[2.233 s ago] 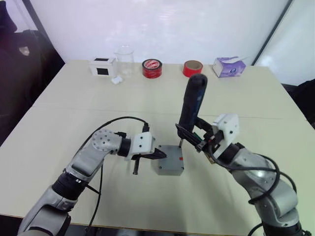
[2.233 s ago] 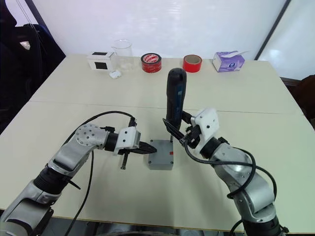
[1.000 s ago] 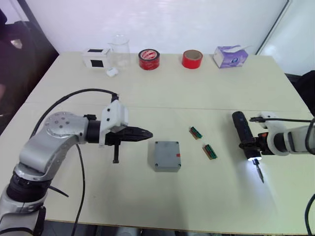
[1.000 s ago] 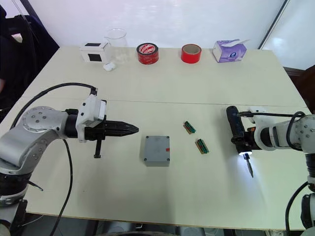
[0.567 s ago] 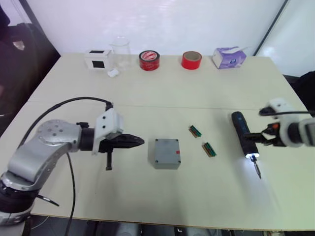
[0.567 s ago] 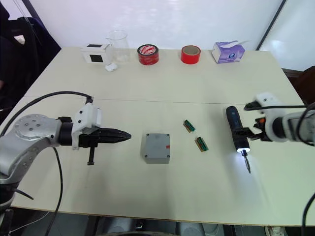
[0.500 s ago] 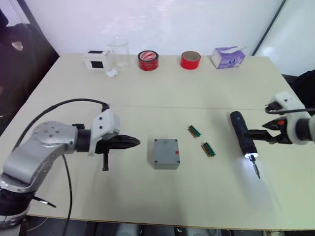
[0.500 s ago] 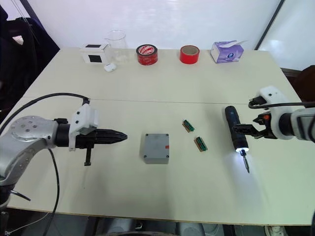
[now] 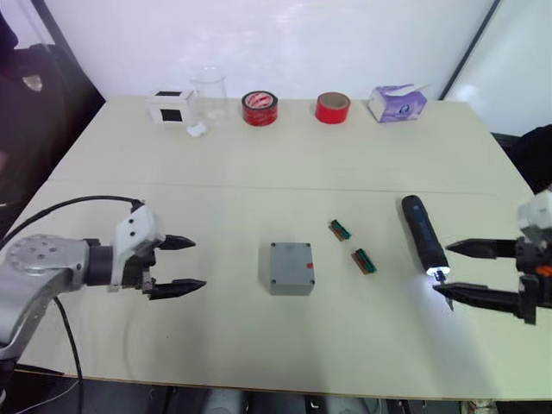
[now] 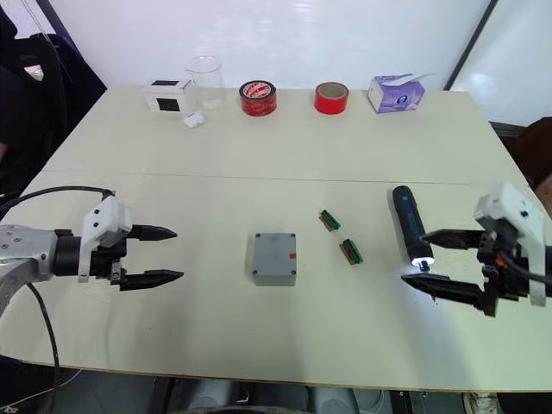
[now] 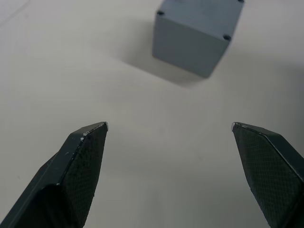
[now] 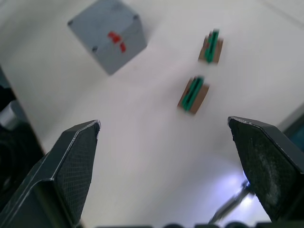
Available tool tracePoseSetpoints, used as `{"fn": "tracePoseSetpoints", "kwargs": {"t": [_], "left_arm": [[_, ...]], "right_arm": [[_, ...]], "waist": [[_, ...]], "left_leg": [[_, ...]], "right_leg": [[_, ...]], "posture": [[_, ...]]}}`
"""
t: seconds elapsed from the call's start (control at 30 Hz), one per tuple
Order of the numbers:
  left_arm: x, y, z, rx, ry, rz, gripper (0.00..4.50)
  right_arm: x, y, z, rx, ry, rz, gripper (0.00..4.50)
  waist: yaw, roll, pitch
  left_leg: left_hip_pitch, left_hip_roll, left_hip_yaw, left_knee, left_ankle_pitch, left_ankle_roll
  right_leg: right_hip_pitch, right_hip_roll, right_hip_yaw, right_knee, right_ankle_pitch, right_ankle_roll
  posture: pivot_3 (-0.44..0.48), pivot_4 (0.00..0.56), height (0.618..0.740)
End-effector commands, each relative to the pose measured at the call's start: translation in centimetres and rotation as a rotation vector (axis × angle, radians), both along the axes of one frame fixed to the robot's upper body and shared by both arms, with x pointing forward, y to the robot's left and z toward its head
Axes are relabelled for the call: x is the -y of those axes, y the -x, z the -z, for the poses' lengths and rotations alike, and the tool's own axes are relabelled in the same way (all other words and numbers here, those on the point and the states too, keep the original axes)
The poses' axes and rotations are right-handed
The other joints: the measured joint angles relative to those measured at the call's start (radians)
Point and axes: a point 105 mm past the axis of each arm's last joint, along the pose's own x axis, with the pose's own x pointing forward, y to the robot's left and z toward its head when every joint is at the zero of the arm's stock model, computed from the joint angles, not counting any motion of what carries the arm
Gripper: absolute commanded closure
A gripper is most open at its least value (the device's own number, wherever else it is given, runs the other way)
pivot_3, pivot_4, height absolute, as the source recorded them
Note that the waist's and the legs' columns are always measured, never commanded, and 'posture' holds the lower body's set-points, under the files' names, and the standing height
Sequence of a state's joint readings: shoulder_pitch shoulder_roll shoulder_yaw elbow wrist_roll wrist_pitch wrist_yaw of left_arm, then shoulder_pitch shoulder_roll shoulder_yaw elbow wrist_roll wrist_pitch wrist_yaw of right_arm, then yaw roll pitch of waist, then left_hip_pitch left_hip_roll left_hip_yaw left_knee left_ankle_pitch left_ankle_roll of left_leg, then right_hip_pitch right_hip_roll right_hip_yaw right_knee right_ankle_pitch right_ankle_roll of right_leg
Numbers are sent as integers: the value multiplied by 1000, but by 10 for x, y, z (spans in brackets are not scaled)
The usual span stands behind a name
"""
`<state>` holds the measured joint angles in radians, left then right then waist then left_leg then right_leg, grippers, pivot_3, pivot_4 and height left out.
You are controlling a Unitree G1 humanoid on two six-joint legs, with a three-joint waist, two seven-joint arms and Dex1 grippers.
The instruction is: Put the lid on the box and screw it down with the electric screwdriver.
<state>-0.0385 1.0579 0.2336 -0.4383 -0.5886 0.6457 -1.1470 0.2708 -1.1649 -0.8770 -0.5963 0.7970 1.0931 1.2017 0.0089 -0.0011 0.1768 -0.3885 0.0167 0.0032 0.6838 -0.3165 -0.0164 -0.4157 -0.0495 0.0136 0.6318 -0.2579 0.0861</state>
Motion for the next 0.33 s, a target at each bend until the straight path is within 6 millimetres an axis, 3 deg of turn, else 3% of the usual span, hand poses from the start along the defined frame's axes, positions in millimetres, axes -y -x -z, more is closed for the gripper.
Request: {"fn": "tracePoseSetpoints", "kwargs": {"t": [0.03,0.33], "left_arm": [[-3,2,-14,60,-15,11,102],[-1,1,-18,90,-9,8,102]], "right_arm": [[3,3,-9,58,35,-6,0],[4,0,-6,65,33,-6,0]], "waist": [[0,0,0],[2,-2,1]], "left_leg": [[1,0,1,0,0,0],[7,0,2,0,0,0]], "right_leg": [[1,0,1,0,0,0],[5,0,3,0,0,0]], "posture": [[0,150,739],[0,150,739]]}}
